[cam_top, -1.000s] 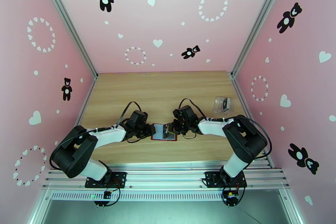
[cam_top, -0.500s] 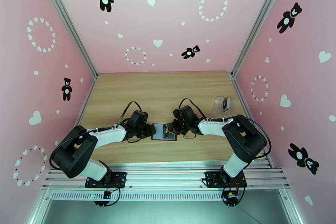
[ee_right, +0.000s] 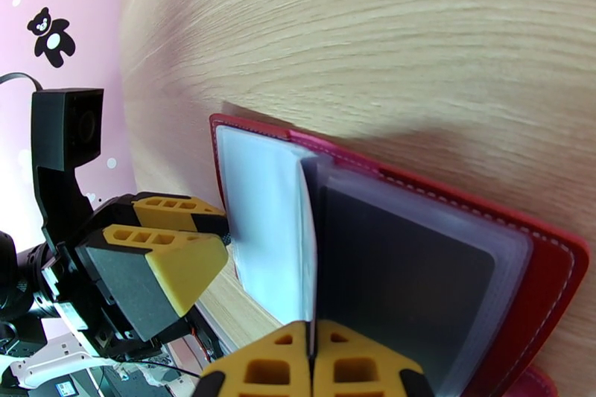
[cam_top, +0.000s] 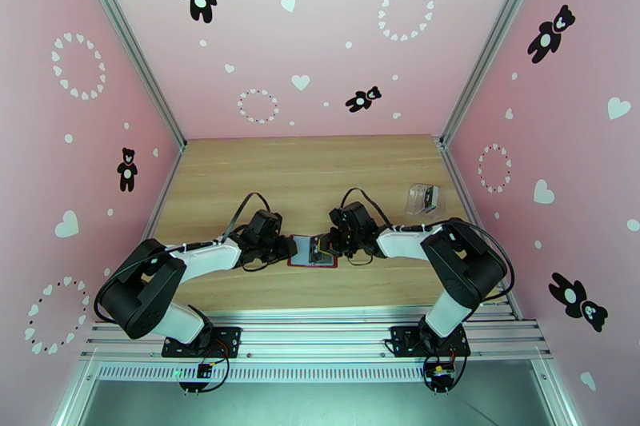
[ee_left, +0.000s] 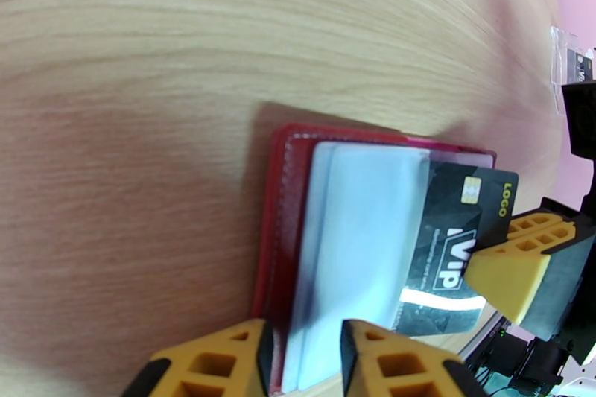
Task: Put the credit cards into the card holder
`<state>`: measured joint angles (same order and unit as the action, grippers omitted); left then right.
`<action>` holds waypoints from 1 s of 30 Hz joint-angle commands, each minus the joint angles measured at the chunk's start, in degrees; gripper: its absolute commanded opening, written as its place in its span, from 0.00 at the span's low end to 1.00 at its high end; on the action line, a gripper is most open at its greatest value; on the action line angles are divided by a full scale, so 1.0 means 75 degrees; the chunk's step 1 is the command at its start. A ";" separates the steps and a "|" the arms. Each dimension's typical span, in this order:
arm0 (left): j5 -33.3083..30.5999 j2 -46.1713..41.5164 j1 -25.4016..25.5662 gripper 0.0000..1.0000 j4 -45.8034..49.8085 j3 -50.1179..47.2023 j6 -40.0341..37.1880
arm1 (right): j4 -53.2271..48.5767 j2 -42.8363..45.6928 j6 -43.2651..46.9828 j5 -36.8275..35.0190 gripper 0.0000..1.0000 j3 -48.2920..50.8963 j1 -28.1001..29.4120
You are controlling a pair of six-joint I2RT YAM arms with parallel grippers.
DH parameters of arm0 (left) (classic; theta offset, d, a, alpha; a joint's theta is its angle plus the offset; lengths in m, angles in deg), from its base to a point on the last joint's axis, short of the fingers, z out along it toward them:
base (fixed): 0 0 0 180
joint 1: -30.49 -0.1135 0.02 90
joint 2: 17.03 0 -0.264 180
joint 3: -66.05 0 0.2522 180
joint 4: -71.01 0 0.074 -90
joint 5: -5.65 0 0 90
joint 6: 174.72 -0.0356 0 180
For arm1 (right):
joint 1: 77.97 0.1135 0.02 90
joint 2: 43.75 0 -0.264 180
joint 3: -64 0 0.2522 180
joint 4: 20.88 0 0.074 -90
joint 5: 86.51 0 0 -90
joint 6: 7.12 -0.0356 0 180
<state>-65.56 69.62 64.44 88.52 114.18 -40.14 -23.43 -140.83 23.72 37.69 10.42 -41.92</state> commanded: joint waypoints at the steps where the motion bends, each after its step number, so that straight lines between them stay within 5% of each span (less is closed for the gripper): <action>1: -0.0175 0.0176 0.0090 0.31 0.0281 0.0105 -0.0138 | -0.0142 -0.0145 -0.0058 -0.0048 0.00 0.0137 0.0080; 16: -0.0215 0.0165 0.0124 0.31 0.0308 0.0106 -0.0159 | -0.0327 -0.0147 -0.0176 -0.0227 0.00 0.0050 0.0103; 23: -0.0188 0.0132 0.0128 0.31 0.0341 0.0117 -0.0191 | -0.1182 -0.0002 0.0267 -0.0538 0.22 -0.0303 0.0104; 30: -0.0208 0.0129 0.0127 0.31 0.0374 0.0128 -0.0234 | -0.1656 0.0011 0.0441 -0.0732 0.32 -0.0541 0.0138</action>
<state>-65.93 69.62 64.77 88.67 114.27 -40.69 -31.22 -140.87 25.69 34.50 7.65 -41.27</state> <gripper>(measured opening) 0.313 0.313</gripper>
